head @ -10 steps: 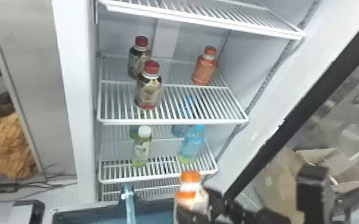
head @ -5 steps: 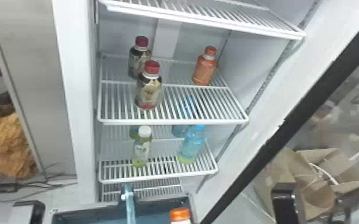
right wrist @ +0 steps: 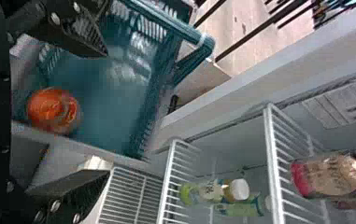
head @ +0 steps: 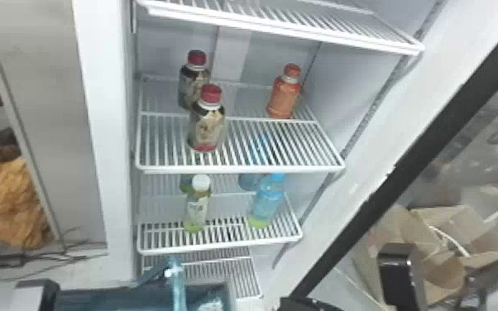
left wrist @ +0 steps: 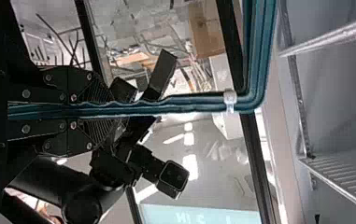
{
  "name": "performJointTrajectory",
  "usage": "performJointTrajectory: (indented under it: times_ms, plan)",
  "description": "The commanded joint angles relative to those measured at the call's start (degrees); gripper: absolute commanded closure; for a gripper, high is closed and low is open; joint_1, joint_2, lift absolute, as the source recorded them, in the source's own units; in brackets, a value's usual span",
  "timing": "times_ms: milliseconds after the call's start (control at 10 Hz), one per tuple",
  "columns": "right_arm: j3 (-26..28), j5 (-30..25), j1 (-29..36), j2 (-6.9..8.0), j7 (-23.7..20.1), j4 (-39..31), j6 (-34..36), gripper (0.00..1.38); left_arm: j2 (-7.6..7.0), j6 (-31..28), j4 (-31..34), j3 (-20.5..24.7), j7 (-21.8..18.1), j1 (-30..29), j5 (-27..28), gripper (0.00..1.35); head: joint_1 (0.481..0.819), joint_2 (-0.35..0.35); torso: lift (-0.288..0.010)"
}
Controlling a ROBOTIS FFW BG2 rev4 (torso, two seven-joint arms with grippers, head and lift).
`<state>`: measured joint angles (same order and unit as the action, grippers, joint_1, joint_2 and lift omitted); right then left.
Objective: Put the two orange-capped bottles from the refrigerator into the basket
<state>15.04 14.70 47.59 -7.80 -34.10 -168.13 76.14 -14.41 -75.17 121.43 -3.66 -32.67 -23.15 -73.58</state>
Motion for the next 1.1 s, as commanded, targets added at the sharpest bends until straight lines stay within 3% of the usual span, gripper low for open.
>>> performJointTrajectory:
  times_ms: [0, 200, 400, 1000]
  plan:
    - [0.0, -1.8, -0.1, 0.69, 0.2, -0.2, -5.7, 0.12, 0.08, -0.1, 0.0, 0.1, 0.0, -0.2, 0.0, 1.20, 0.695, -0.350, -0.040]
    - [0.5, -4.8, -0.6, 2.71, 3.9, 1.1, -19.3, 0.12, 0.08, 0.1, 0.0, 0.1, 0.0, -0.2, 0.0, 1.20, 0.695, -0.350, -0.040]
    - [0.8, -7.0, -5.0, 3.59, 6.8, 11.1, -34.7, 0.12, -0.01, 0.1, 0.0, 0.1, 0.0, 0.0, 0.0, 1.20, 0.695, -0.350, -0.040]
    - [0.2, -7.6, -21.3, 0.69, 7.6, 38.1, -55.5, 0.11, -0.18, 0.2, 0.0, -0.2, 0.1, 0.4, -0.1, 1.20, 0.695, -0.350, -0.040]
